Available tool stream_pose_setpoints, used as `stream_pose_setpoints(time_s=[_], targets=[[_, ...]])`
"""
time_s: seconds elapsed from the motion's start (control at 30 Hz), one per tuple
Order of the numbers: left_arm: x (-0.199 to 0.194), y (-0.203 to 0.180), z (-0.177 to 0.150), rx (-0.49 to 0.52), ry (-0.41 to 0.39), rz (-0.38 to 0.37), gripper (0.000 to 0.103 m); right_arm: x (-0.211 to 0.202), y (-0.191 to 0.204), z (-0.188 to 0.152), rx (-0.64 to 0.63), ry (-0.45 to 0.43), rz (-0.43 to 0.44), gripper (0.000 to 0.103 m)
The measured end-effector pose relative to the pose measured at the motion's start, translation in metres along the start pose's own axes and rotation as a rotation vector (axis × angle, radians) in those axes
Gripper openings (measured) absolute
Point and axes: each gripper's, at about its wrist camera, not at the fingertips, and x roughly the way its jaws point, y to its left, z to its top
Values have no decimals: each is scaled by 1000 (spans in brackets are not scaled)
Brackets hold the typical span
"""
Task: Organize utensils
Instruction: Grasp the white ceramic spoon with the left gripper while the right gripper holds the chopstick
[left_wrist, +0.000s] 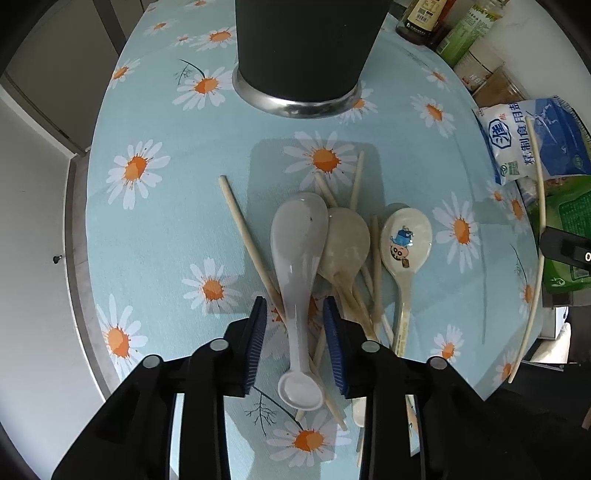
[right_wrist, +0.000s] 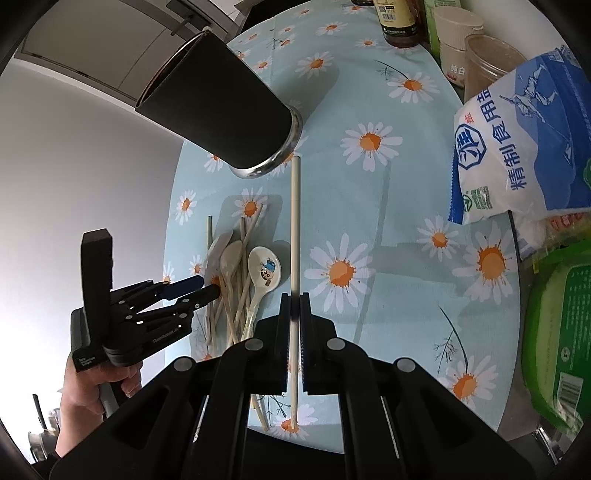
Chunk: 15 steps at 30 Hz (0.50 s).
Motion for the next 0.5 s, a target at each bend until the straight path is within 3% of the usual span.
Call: stream_pose_setpoints(time_s=[0.17,0.5], targets=[[6,-3,7,3,23,26,14,4,1,6,-8,-2,19,6],[-1,4,5,-6,-18,10,13,5,7,12,-20,-17,40,6]])
